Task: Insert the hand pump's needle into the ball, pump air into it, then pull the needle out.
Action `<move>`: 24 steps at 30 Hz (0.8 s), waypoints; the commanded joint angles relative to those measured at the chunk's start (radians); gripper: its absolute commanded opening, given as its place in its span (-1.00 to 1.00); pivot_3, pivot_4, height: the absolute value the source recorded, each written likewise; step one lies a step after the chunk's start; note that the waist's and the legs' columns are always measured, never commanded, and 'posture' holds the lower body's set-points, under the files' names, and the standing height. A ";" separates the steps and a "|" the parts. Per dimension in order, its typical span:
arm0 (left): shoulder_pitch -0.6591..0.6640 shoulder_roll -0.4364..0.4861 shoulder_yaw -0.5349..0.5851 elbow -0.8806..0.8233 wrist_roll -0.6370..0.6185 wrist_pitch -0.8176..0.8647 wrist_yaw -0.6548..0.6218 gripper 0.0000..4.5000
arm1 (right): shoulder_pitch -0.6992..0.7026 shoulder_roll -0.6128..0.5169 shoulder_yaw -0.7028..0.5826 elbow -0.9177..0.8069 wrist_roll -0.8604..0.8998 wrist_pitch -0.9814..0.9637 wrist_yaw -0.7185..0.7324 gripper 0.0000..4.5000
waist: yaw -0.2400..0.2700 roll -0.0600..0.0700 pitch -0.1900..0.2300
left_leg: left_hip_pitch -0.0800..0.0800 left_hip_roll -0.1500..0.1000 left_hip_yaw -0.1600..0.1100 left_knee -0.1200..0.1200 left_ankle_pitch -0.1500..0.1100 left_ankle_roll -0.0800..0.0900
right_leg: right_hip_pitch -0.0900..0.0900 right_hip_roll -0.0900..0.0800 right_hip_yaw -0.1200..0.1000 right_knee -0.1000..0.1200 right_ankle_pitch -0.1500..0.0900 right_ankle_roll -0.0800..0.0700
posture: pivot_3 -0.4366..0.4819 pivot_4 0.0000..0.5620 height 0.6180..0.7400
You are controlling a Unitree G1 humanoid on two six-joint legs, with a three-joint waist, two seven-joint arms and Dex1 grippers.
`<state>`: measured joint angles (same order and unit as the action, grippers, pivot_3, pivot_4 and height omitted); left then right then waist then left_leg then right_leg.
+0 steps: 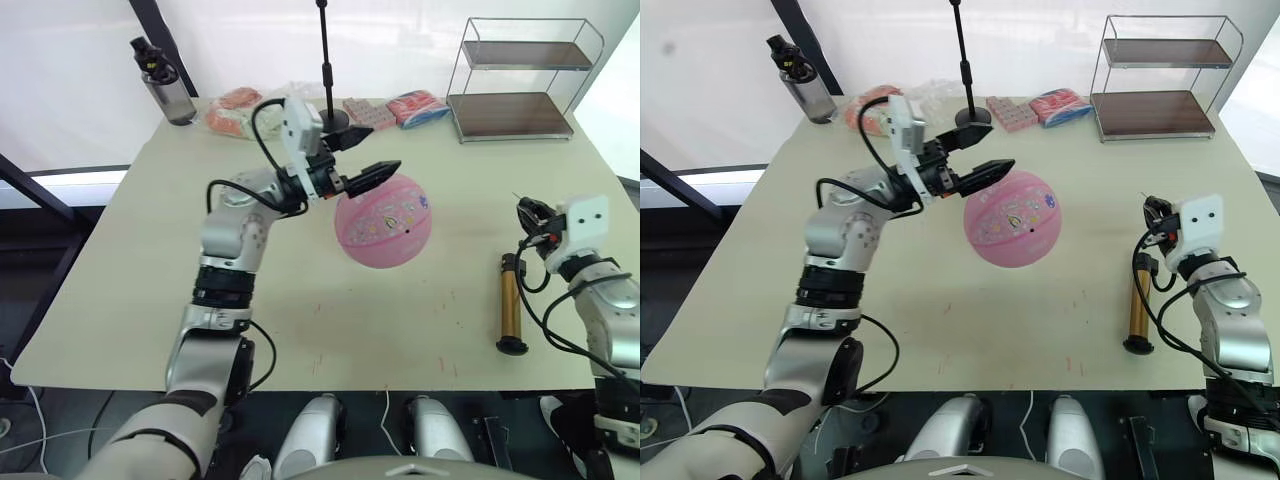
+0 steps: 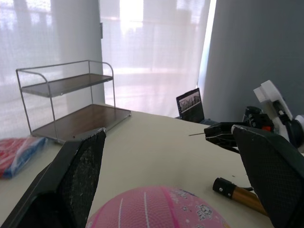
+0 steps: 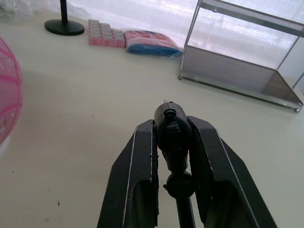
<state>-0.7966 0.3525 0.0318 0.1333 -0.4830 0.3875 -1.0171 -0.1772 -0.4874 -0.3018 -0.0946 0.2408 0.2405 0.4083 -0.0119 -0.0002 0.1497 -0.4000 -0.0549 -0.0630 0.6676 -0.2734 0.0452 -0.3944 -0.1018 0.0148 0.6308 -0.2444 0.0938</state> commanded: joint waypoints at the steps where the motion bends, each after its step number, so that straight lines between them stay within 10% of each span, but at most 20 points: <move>1: 0.044 0.083 0.032 -0.110 -0.095 0.072 -0.094 1.00 | 0.024 -0.014 -0.076 -0.042 0.054 0.016 -0.002 -0.83 | -0.002 0.000 0.000 | 0.000 0.000 0.000 0.000 0.000 0.000 | 0.000 0.000 0.000 0.001 0.000 0.000 | -0.05 -0.47 1.00; 10: 0.218 0.325 -0.001 -0.219 -0.145 0.085 -0.373 1.00 | 0.014 0.022 -0.198 0.047 0.131 0.062 -0.099 -0.83 | -0.004 0.001 0.004 | 0.004 0.002 0.002 0.001 0.001 -0.001 | -0.001 0.002 0.004 0.009 -0.001 -0.001 | -0.05 -0.47 1.00; 24: 0.335 0.327 -0.030 -0.360 -0.171 0.105 -0.343 1.00 | -0.034 0.039 -0.239 0.088 0.132 -0.019 -0.187 -0.83 | -0.012 0.003 0.007 | 0.005 0.003 0.003 0.001 0.000 0.000 | -0.002 0.003 0.006 0.011 0.000 -0.002 | -0.05 -0.47 1.00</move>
<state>-0.4585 0.6720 -0.0068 -0.2102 -0.6471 0.5058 -1.3587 -0.1895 -0.4285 -0.5522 0.0409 0.3686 0.2546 0.2067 -0.0236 0.0030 0.1565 -0.3949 -0.0517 -0.0597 0.6689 -0.2732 0.0455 -0.3965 -0.0985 0.0209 0.6425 -0.2447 0.0914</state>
